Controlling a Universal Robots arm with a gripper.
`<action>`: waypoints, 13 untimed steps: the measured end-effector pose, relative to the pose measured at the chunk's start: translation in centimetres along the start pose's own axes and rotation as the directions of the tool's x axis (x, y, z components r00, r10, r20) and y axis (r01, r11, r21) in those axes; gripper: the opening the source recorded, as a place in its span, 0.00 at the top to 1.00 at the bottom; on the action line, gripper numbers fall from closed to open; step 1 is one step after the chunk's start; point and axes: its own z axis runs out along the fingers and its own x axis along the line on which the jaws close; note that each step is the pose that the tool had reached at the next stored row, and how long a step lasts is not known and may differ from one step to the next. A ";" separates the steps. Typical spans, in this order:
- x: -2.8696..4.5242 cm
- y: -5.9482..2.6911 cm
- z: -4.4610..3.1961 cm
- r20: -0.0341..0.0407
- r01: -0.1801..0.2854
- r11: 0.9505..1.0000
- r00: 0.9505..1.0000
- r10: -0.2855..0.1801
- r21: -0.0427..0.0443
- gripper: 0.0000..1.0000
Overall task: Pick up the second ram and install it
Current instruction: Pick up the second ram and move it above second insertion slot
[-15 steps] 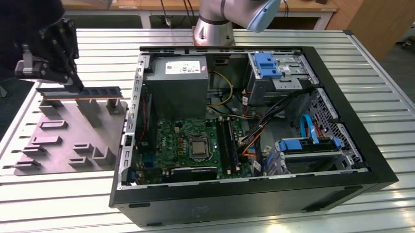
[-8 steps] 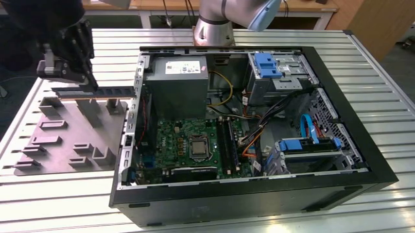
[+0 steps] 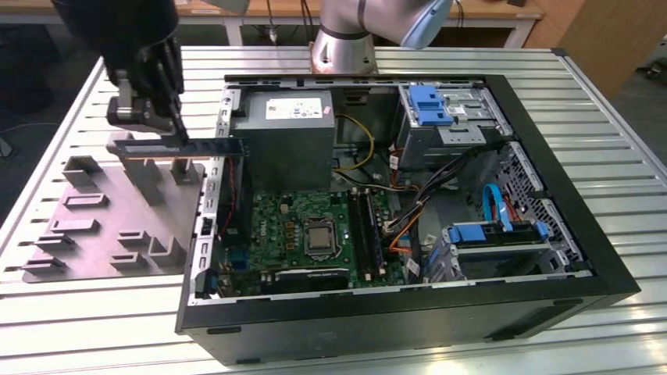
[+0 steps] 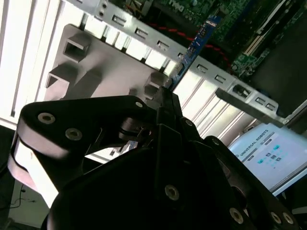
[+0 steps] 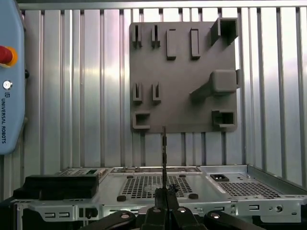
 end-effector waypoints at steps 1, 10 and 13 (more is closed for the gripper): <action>-0.01 -0.42 -0.01 0.000 0.000 1.000 1.000 0.000 0.000 0.89; -0.12 -4.05 -0.08 0.000 0.000 1.000 1.000 0.000 0.000 0.89; -0.15 -5.34 -0.11 0.000 0.000 1.000 1.000 0.000 0.000 0.89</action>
